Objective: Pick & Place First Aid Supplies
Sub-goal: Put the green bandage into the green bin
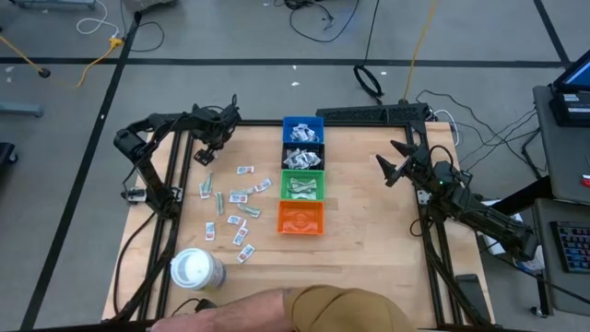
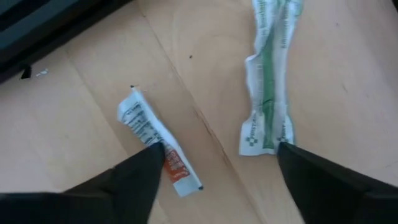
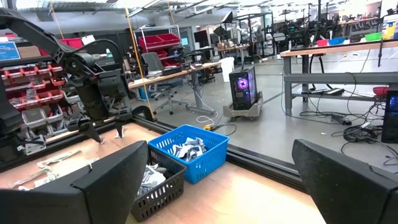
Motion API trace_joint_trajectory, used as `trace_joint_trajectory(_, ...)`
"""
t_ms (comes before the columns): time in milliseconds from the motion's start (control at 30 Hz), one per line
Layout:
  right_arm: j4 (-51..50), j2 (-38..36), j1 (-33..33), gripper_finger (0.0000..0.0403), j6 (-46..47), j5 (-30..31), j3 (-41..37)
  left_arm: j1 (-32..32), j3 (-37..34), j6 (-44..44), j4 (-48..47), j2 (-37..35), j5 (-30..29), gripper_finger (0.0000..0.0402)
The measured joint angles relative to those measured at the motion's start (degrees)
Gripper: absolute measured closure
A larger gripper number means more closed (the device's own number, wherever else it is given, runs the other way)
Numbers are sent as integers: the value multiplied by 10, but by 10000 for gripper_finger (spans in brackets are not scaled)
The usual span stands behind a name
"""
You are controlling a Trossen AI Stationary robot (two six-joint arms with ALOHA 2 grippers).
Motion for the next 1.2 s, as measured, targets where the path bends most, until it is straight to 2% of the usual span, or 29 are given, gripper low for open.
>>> trace_joint_trajectory(133,0,0,0,9,0,0,0,0,-1,-10,-2,0,-2,162)
trace_joint_trajectory(400,0,0,0,9,0,0,0,0,-1,-6,-3,1,-5,365)
trace_joint_trajectory(467,0,0,0,9,0,0,0,-1,-1,3,-2,1,-5,391)
trace_joint_trajectory(633,0,0,0,9,0,0,0,-3,-2,8,-3,-9,13,380)
trace_joint_trajectory(867,0,0,0,9,0,0,0,-20,-2,60,-8,-45,1,397)
trace_joint_trajectory(1033,0,0,0,9,0,0,0,-21,-2,66,-17,-51,5,378)
trace_joint_trajectory(1200,0,0,0,9,0,0,0,-22,-8,68,-11,-51,56,350)
